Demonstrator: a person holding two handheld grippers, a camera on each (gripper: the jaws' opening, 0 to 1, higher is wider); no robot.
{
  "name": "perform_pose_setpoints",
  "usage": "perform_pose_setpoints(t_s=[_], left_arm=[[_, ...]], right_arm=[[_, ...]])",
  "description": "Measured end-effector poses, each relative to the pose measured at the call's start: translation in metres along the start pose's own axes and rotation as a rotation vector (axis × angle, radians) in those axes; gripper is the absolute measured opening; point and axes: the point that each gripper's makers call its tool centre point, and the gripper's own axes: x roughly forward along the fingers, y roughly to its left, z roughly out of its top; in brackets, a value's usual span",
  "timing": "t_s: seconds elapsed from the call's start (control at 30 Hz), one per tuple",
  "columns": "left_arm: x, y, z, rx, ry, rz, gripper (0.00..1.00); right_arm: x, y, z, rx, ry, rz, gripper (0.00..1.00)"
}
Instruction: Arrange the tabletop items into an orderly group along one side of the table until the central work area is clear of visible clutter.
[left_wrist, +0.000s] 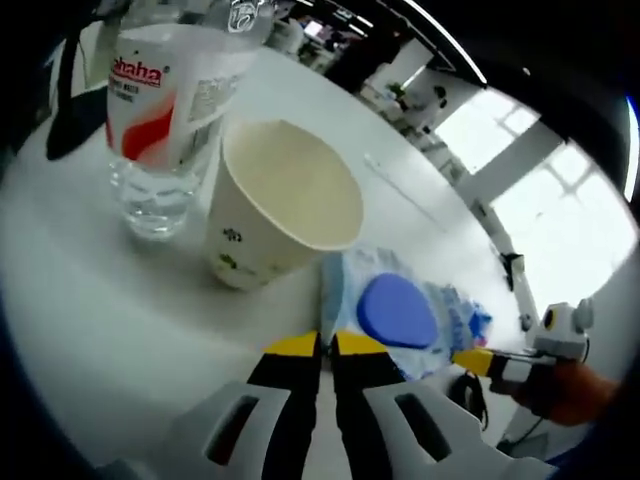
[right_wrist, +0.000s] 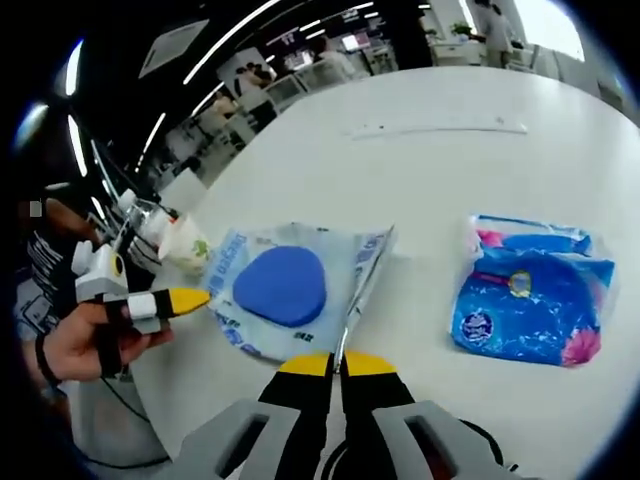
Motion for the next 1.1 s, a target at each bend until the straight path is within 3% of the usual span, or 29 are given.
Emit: perform_pose_setpoints(t_s=[0.23, 0.6, 0.77, 1.1], left_arm=[[0.003, 0.002, 0.005, -0.063, -0.009, -0.007, 0.01], [-0.002, 0.008, -0.006, -0.016, 0.015, 0.012, 0.05], [-0.005, 0.010, -0.005, -0.006, 0.016, 0.013, 0.07], [0.000, 0.011, -0.008, -0.026, 0.030, 0.010, 0.02]], right_arm=[[0.005, -0.007, 0.013, 0.024, -0.021, -0.008, 0.00], [0.005, -0.009, 0.005, 0.012, -0.019, -0.021, 0.10], [-0.001, -0.003, 0.002, 0.034, -0.031, -0.021, 0.01], [-0.001, 0.000, 0.000, 0.082, -0.041, -0.019, 0.01]])
